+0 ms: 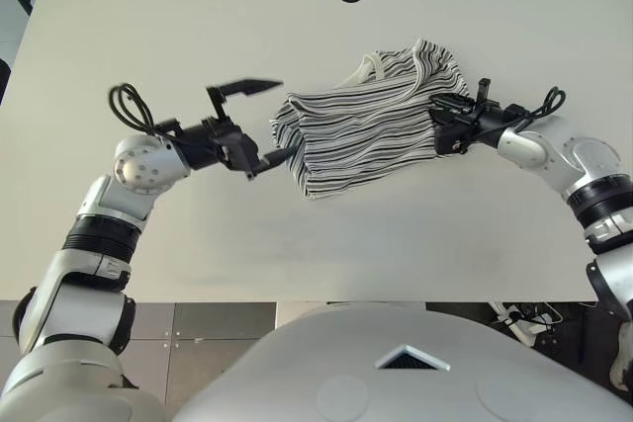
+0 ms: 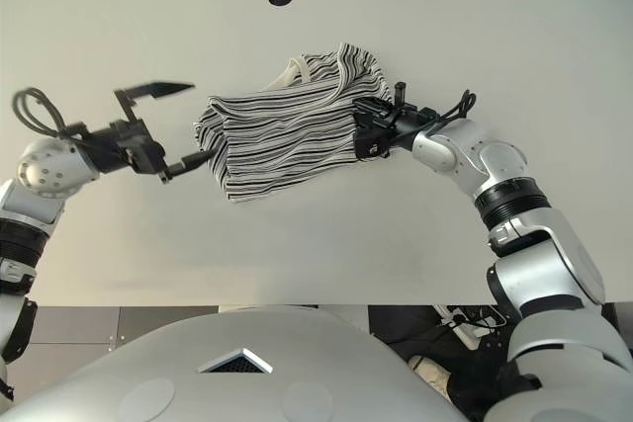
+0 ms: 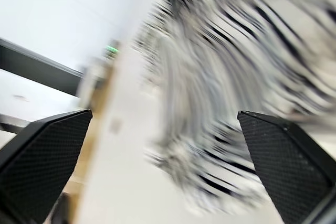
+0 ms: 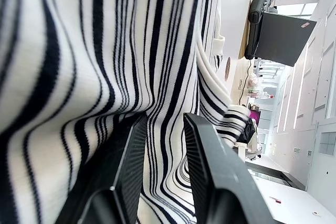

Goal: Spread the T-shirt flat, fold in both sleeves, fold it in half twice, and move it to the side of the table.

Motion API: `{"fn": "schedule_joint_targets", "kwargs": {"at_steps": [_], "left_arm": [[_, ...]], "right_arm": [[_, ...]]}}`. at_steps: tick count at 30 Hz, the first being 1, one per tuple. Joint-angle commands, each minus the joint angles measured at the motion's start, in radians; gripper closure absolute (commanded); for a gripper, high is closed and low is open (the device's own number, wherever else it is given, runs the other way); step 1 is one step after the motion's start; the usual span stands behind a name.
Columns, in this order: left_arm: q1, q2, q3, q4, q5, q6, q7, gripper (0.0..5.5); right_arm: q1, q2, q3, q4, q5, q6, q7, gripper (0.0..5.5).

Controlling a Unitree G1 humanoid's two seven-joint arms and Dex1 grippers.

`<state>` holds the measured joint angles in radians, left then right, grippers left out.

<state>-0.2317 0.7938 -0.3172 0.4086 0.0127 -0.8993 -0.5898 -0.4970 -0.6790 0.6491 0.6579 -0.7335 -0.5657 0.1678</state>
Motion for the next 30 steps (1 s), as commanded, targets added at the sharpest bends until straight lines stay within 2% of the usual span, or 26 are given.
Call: {"fn": "schedule_joint_targets", "kwargs": {"at_steps": [1,3,10,14,17,23,30], "left_arm": [[0.042,0.033,0.087,-0.117,-0.143,0.040,-0.039,0.36],[0.052,0.015,0.103,-0.164,-0.192,0.061,-0.055,0.36],[-0.100,-0.176,0.005,0.068,0.194,0.065,0.047,0.36],[-0.269,-0.300,-0.084,0.288,0.429,0.054,0.191,0.36],[-0.367,-0.347,-0.120,0.429,0.542,0.060,0.321,0.36],[-0.478,-0.353,-0.176,0.660,0.659,0.076,0.483,0.36],[-0.436,-0.326,-0.211,0.708,0.627,-0.070,0.395,0.36]], "right_arm": [[0.135,0.007,0.118,0.094,-0.115,0.037,0.090,4.19],[0.135,0.013,0.123,0.101,-0.119,0.038,0.084,4.19],[0.129,0.030,0.136,0.109,-0.129,0.038,0.074,4.19],[0.125,0.037,0.141,0.112,-0.133,0.036,0.072,4.19],[0.125,0.044,0.149,0.121,-0.137,0.035,0.064,4.19],[0.131,0.051,0.162,0.134,-0.134,0.037,0.053,4.19],[0.133,0.055,0.164,0.140,-0.131,0.042,0.052,4.19]]}}
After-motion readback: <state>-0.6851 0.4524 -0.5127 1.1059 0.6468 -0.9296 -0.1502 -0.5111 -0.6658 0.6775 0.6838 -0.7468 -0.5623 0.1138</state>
